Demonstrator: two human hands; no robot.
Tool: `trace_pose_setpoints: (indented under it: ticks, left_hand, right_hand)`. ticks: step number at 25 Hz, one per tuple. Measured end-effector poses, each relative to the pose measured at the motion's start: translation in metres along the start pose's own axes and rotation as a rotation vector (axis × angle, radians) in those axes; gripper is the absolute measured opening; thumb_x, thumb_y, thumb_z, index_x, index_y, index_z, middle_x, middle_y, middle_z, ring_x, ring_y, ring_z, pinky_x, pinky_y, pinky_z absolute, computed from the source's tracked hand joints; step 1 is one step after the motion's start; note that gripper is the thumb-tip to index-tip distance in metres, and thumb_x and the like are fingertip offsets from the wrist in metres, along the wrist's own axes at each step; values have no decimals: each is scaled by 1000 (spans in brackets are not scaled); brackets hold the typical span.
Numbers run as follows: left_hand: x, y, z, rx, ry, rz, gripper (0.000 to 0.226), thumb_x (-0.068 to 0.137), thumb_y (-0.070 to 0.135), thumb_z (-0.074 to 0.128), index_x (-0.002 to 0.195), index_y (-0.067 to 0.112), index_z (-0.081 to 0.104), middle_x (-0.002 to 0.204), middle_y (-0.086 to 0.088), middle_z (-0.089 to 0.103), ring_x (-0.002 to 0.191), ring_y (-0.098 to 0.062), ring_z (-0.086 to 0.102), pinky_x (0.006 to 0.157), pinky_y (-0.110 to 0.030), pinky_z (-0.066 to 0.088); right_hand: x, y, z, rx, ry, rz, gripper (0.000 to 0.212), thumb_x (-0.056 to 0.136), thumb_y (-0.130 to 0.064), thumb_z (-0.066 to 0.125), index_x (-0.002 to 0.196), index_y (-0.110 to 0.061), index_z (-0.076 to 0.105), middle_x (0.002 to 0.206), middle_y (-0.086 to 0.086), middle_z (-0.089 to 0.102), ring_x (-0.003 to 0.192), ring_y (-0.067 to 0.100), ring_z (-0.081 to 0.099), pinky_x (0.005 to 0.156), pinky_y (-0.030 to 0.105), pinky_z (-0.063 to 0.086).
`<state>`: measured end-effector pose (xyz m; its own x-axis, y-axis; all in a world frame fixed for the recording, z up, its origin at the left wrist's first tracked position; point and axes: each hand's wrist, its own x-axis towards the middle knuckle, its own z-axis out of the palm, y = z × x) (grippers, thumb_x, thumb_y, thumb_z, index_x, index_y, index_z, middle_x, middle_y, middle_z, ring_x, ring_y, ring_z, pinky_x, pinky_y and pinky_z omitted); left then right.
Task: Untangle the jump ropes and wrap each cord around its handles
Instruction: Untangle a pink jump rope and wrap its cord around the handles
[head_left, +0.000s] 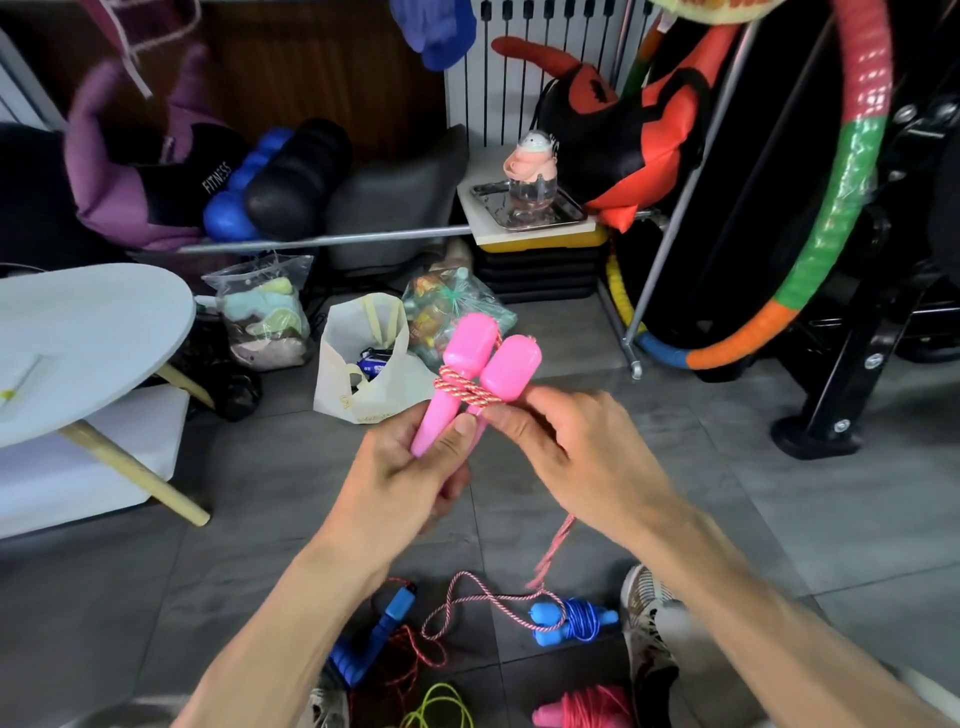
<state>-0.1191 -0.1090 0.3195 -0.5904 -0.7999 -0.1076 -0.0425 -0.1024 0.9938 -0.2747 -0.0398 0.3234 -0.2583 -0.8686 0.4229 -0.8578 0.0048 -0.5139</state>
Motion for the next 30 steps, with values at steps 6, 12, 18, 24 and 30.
trace_pose_setpoints:
  ticks: [6, 12, 18, 24, 30]
  left_hand:
    - [-1, 4, 5, 34, -69, 27, 19, 96, 23, 56, 79, 17, 55, 58, -8, 43, 38, -10, 29, 38, -15, 23]
    - [-3, -6, 2, 288, -105, 225, 9, 97, 13, 56, 88, 13, 52, 60, 1, 48, 49, -9, 38, 45, -18, 33]
    - [-2, -1, -4, 161, -109, 83, 11, 95, 5, 56, 85, 8, 52, 58, -2, 44, 43, -9, 33, 38, -17, 28]
    - [1, -6, -11, 450, 157, 232, 24, 92, 16, 63, 70, 19, 54, 51, 10, 47, 45, -7, 36, 44, -18, 30]
    - [14, -24, -15, 919, 284, 182, 16, 91, 25, 62, 87, 12, 54, 73, -8, 61, 77, -41, 57, 58, -34, 29]
  right_hand:
    - [-7, -15, 4, -234, 126, 34, 50, 97, -55, 31, 67, -19, 48, 49, -6, 49, 41, 23, 50, 41, 23, 23]
    - [-4, -22, 8, -249, 74, 291, 68, 83, -80, 32, 53, -19, 38, 48, -5, 47, 44, 18, 43, 43, 26, 25]
    - [0, -26, 2, -74, 1, 299, 69, 80, -78, 43, 49, -16, 40, 43, -4, 42, 43, 15, 41, 46, 28, 31]
    - [-3, -22, 0, -77, -333, 63, 4, 95, -16, 47, 97, -15, 51, 77, -2, 53, 74, 23, 55, 63, 31, 30]
    - [-3, -33, 5, -443, -484, -115, 16, 94, -8, 44, 107, -16, 50, 103, 7, 65, 94, 31, 65, 67, 36, 43]
